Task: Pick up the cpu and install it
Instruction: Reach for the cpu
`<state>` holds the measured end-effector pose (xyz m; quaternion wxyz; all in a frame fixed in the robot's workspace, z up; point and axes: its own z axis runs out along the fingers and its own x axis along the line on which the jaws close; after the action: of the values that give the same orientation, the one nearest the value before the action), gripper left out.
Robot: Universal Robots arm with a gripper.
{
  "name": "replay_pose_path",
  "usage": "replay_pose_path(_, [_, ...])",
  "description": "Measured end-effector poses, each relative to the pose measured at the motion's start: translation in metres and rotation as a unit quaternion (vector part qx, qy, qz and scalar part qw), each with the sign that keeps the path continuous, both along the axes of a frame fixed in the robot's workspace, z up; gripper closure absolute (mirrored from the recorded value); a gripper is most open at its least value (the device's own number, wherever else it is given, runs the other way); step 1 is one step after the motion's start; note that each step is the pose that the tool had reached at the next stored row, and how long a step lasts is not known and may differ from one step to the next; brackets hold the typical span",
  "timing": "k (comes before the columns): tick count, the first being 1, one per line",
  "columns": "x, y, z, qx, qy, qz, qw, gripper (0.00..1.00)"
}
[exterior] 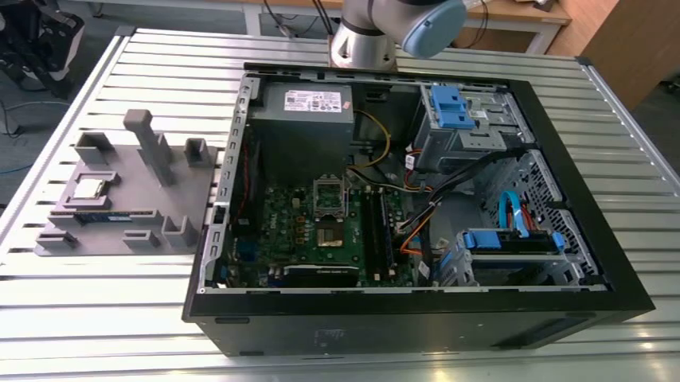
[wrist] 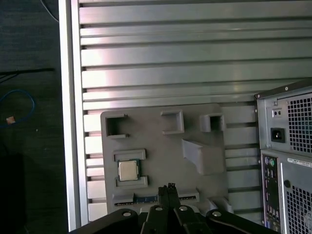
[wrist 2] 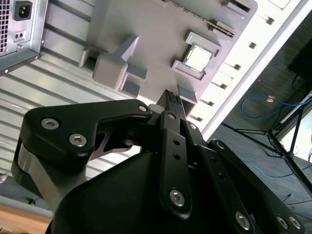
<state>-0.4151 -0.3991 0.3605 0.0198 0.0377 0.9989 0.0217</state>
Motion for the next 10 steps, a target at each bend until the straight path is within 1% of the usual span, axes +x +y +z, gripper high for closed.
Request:
replay_pose_path(4, [-0.0052, -0.0003, -0.0073, 0.0000, 0.0010, 0.000, 1.00000, 0.89])
replay_pose_path(10, [-0.0115, -0.0017, -0.0182, 0.0000, 0.0042, 0.000, 0.99999, 0.89])
